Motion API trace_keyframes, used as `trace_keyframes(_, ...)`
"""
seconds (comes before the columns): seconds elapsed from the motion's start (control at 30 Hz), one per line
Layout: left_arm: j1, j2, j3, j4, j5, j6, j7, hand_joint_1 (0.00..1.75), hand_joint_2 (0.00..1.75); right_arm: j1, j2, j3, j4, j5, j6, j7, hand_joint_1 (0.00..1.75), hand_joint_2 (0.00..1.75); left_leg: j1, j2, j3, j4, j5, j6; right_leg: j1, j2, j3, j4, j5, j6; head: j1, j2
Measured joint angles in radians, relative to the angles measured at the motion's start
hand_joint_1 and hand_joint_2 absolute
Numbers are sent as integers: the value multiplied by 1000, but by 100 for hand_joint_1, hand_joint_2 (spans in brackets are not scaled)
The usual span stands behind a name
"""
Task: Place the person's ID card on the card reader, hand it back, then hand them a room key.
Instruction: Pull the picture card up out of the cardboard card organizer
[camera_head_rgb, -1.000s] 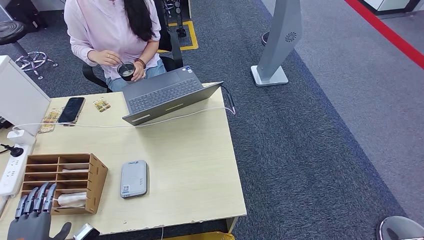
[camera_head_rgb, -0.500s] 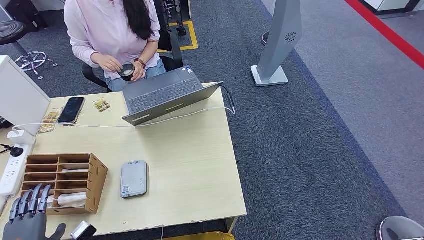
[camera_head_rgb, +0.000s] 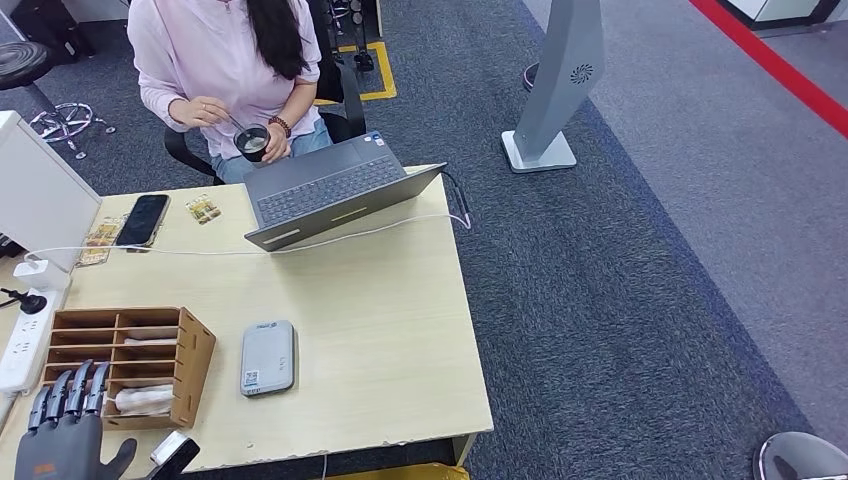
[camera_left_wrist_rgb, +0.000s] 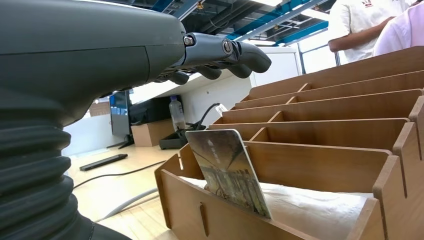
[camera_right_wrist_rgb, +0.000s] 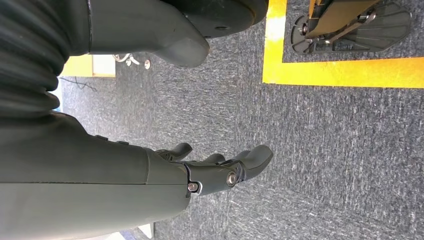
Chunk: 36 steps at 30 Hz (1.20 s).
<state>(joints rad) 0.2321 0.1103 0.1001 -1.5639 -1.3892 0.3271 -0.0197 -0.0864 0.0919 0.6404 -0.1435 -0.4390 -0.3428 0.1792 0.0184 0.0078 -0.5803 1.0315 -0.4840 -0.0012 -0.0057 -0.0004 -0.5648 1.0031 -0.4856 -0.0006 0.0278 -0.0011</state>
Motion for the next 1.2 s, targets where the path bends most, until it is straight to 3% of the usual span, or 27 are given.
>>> trace_keyframes(0.1,-4,-2,0,4,-4,0,0,175,175,0,0,1,0,0,0,0,0,175,0,0,0,0,0,0,0,0,0,0,0,0,0,0)
trace_keyframes(1.2,2,-2,-4,-6,54,48,-28,175,175,0,0,15,1,-10,0,-6,0,175,0,0,0,0,0,0,0,0,0,0,0,0,0,0)
